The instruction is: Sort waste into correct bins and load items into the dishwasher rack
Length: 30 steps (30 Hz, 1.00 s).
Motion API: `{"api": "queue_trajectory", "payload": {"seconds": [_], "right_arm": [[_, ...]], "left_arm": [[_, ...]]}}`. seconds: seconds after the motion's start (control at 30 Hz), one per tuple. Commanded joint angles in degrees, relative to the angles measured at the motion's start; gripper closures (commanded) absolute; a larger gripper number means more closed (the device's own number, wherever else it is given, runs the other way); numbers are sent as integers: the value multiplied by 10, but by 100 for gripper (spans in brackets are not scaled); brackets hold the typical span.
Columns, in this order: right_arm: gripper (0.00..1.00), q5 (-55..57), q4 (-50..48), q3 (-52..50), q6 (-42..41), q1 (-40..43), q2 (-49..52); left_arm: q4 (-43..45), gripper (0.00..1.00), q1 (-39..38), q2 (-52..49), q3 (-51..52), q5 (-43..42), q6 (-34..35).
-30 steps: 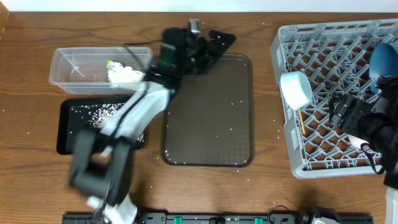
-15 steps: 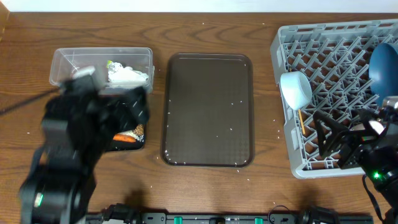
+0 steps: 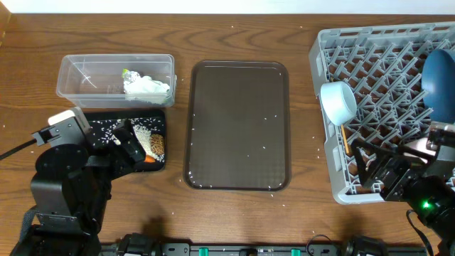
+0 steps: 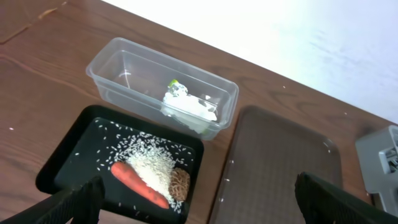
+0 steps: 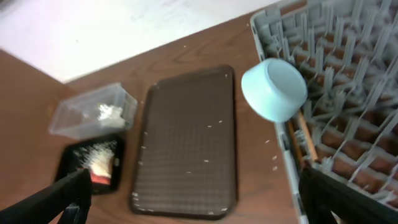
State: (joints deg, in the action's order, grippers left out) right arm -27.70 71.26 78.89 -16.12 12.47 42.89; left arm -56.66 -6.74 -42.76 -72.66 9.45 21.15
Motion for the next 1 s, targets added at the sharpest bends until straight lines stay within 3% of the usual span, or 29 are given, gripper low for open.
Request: {"api": "queue_trajectory", "payload": {"seconds": [0.0, 0.27, 0.4, 0.53, 0.73, 0.97], "right_arm": [[1, -8, 4, 2, -67, 2, 1], [1, 34, 40, 2, -17, -17, 0], [1, 108, -1, -1, 7, -60, -6], [1, 143, -75, -26, 107, -92, -41], [1, 143, -200, -145, 189, -94, -131], [1, 142, -339, -340, 224, -94, -219]], "left_arm": [[-3, 2, 4, -2, 0, 16, -3], [-3, 2, 4, -2, 0, 16, -3], [-3, 2, 4, -2, 0, 16, -3], [-3, 2, 4, -2, 0, 16, -3], [-3, 2, 4, -2, 0, 16, -3], [-3, 2, 4, -2, 0, 16, -3]]}}
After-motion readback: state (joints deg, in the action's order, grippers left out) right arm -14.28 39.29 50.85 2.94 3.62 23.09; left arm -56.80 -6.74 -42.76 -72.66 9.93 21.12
